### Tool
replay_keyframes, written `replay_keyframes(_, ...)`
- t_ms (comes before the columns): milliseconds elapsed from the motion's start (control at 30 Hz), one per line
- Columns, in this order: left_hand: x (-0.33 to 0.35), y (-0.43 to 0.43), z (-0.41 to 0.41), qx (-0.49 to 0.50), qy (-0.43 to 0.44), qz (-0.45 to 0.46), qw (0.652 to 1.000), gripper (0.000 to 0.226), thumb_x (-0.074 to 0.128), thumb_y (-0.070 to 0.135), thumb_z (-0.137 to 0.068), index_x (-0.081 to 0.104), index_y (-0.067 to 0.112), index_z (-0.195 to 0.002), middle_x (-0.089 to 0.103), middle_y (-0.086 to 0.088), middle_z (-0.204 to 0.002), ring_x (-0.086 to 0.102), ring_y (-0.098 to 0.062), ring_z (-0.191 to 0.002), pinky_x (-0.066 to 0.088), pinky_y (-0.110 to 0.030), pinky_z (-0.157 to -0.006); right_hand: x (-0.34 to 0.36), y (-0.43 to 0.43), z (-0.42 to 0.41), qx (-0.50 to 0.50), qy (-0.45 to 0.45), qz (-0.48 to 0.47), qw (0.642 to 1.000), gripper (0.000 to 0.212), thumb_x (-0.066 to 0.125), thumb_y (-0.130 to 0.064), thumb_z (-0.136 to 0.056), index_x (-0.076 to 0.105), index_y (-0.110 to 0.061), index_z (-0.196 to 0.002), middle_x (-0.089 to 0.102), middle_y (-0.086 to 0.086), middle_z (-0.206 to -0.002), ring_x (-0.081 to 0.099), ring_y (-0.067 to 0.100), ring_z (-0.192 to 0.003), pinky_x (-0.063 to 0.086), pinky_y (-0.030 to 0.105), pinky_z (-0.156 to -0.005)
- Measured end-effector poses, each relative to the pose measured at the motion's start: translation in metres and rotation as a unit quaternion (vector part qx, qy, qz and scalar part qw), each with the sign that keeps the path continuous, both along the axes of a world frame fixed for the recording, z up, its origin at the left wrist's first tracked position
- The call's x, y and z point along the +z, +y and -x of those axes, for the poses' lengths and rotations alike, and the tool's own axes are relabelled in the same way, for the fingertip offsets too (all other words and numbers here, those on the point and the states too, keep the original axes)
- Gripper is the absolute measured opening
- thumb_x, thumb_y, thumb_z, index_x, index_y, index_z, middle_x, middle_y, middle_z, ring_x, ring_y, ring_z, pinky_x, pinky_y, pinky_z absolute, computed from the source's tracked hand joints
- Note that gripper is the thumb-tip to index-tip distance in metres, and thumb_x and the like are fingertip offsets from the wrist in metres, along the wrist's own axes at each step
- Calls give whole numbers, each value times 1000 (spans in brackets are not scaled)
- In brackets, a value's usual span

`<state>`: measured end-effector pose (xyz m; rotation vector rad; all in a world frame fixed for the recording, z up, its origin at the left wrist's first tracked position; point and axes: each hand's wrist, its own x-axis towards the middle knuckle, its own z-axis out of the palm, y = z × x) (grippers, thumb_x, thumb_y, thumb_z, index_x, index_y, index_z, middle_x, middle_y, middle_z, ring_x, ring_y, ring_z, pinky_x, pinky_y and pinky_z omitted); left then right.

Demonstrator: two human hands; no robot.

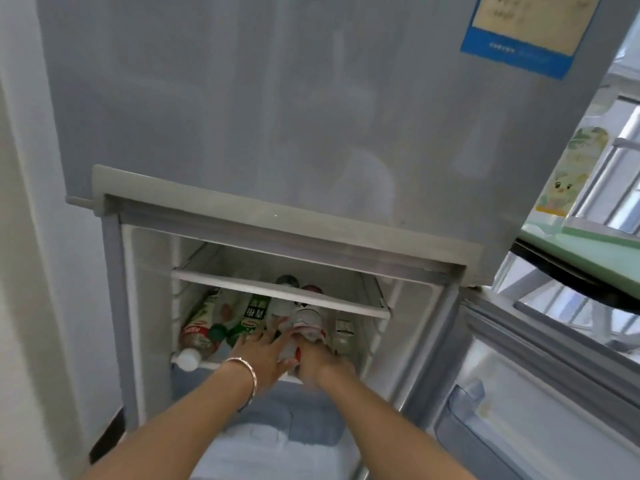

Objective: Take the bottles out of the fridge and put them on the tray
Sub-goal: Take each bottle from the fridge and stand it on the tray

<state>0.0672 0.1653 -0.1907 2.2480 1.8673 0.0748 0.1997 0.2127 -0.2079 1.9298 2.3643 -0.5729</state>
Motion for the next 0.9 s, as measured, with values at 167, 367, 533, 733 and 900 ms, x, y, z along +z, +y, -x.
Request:
replay_keyframes(167, -8, 7, 4, 5, 2, 5, 1000, 69, 31, 52, -97, -1, 31, -154, -2, 2, -164, 6, -29, -151, 16, -52, -119, -20, -13, -4, -20, 41, -99, 994, 42, 46, -27, -98, 46, -17, -139, 53, 9, -134, 54, 26, -119, 37, 18, -76)
replay_keyframes(367, 8, -2, -3, -8, -38, -15, 999, 82, 50, 40, -93, -1, 26, -155, 0, -3, -164, 6, -27, -151, 20, -47, -120, -1, -55, -12, -89, 13, -191, 978, 50, 53, -2, -91, 39, -20, -135, 52, 16, -125, 60, 33, -105, 48, 35, -78)
replay_keyframes(533, 40, -17, -12, -36, -70, -26, 997, 91, 60, 27, -89, -2, 22, -155, 3, -7, -164, 9, -30, -150, 22, -43, -120, 54, -88, -25, -62, -14, -271, 960, 36, 46, -2, -94, 43, -18, -126, 59, 14, -116, 62, 33, -98, 45, 37, -72)
replay_keyframes(733, 81, -54, -32, -97, -106, -14, 990, 77, 67, 29, -83, 25, 12, -145, 41, -11, -146, 49, -29, -128, 41, -35, -105, 123, -141, -24, 10, -11, -266, 964, 25, 56, -19, -92, 45, -19, -115, 60, 13, -112, 59, 35, -98, 44, 39, -76)
replay_keyframes(900, 120, -81, -43, -154, -219, -5, 964, 45, 74, 30, -77, 53, 18, -115, 66, 0, -113, 61, -14, -95, 52, -31, -90, 189, -172, -42, 17, 14, -172, 985, 40, 60, -18, -88, 42, -15, -123, 61, 16, -113, 58, 35, -104, 47, 40, -85)
